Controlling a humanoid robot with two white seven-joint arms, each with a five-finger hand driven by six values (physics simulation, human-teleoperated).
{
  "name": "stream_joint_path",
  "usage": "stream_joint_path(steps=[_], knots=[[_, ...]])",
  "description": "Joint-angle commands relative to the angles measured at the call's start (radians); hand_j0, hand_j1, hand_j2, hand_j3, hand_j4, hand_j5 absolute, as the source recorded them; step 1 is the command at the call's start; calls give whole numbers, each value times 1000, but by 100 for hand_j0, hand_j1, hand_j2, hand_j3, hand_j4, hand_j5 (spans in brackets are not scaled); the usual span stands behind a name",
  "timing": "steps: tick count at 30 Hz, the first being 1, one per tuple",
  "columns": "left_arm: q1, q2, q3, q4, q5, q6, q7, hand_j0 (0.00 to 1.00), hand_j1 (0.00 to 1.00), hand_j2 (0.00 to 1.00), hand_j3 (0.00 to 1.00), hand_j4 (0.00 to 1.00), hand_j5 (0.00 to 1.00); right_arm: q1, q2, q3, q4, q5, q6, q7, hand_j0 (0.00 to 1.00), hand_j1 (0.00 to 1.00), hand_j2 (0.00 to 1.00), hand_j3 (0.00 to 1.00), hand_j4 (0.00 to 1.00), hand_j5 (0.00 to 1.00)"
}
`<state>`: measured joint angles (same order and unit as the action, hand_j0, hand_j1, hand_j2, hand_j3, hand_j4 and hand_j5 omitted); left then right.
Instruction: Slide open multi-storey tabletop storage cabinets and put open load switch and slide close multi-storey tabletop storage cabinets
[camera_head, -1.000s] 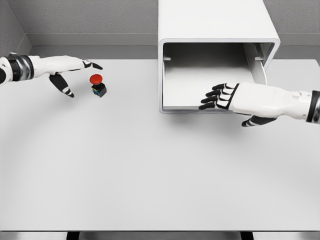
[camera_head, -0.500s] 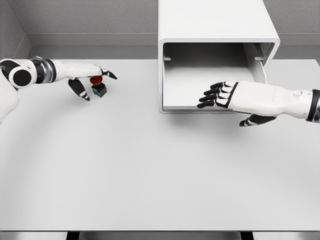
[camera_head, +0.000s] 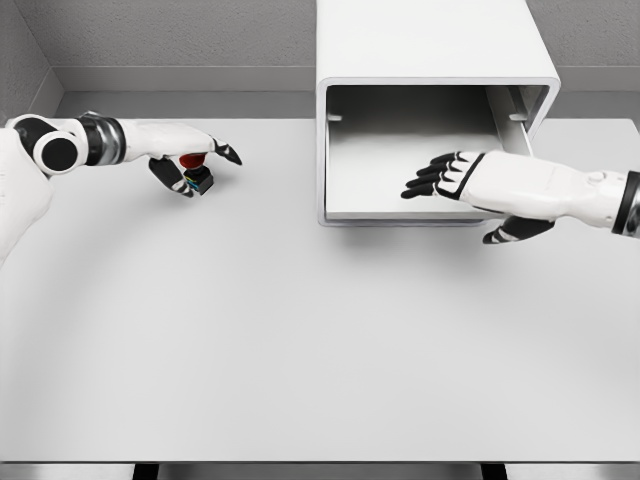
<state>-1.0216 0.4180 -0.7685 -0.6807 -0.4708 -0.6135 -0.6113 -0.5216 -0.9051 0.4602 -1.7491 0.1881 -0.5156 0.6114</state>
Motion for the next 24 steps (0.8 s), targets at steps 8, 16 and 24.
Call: stream_joint_path(steps=[8, 16, 24], knots=[[0, -1, 17, 0, -22, 3, 0, 76, 76, 76, 76, 76, 76, 29, -29, 0, -7, 1, -6, -1, 100, 100, 100, 100, 100, 100], [0, 7, 20, 1, -23, 3, 0, 76, 76, 76, 76, 76, 76, 43, -41, 0, -9, 1, -29, -1, 100, 100, 100, 100, 100, 100], [0, 10, 28, 17, -45, 3, 0, 76, 76, 76, 76, 76, 76, 54, -54, -72, -9, -7, -95, -1, 100, 100, 100, 100, 100, 100]])
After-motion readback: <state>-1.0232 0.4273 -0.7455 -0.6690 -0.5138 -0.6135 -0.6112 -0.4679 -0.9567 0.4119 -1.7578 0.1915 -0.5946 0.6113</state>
